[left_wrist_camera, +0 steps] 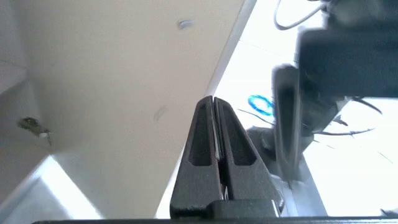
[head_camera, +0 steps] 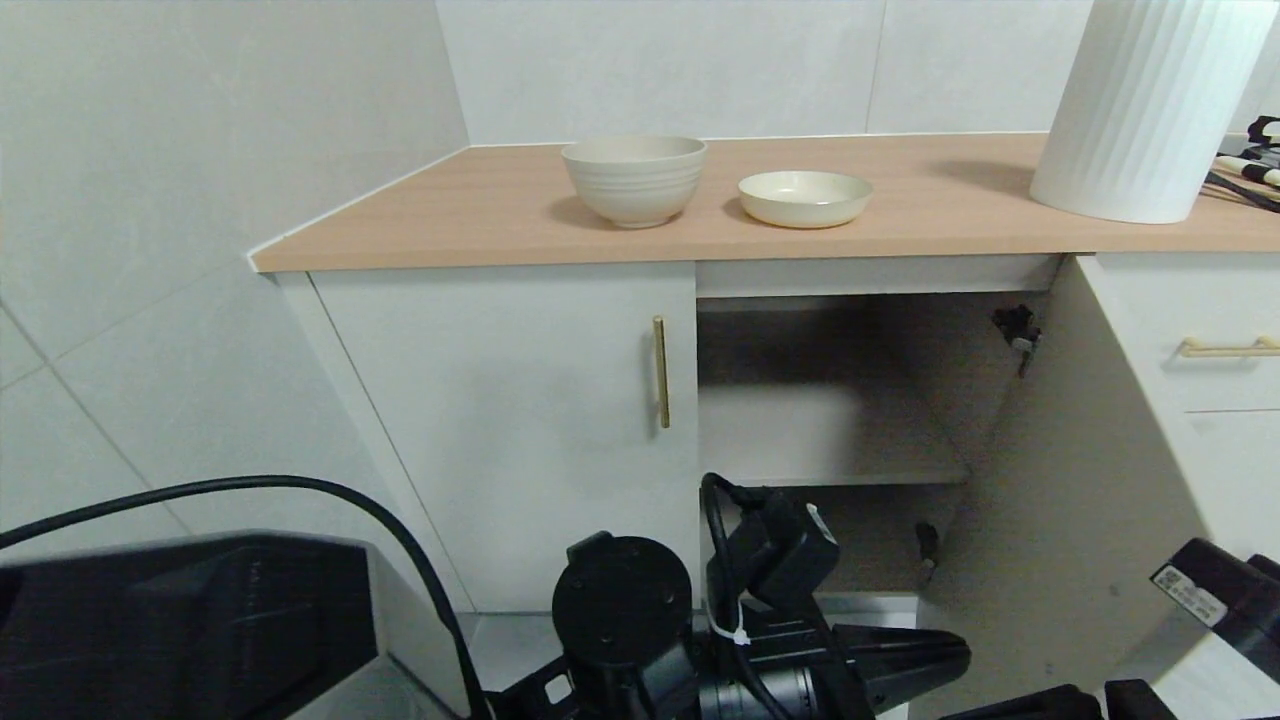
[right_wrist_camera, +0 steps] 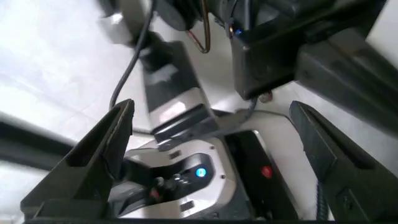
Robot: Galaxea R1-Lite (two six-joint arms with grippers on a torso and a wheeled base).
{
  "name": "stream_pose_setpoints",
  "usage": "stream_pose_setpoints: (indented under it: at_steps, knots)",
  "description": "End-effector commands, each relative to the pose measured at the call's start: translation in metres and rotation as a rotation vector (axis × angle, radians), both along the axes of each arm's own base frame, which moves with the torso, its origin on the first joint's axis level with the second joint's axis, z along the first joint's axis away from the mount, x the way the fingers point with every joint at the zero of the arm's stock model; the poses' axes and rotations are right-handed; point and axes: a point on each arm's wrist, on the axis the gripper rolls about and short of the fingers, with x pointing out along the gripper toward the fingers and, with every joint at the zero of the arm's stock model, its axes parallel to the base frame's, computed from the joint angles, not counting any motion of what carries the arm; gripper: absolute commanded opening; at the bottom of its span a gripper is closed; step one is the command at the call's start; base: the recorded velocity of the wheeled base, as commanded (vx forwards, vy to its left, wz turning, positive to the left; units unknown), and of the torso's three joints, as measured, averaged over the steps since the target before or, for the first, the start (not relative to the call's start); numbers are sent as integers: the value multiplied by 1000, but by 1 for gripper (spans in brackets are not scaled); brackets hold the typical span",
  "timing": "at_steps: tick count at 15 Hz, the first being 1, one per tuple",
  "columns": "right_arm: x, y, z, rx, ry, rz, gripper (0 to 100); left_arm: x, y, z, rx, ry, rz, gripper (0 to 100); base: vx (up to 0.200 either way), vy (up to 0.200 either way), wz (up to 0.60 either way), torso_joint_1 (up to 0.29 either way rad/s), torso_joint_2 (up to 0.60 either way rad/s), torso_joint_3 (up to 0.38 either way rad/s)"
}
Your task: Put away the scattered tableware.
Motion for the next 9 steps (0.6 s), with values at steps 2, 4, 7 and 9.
stream_pose_setpoints:
  at_steps: [2, 4, 7, 9]
  knots:
    - [-4, -4, 6, 30, -31, -5, 100, 26, 21, 2, -5, -8, 96, 0, 0, 0, 0, 0, 0, 0]
    - [3, -2, 6, 12, -34, -68, 100, 47, 38, -1, 8, 2, 178, 0, 0, 0, 0, 0, 0, 0]
    - [17, 4, 0, -48, -28, -196, 100, 65, 58, -1, 51, -1, 256, 0, 0, 0, 0, 0, 0, 0]
    - [21, 7, -1, -69, -32, -247, 100, 66, 66, 5, 94, 2, 313, 0, 0, 0, 0, 0, 0, 0]
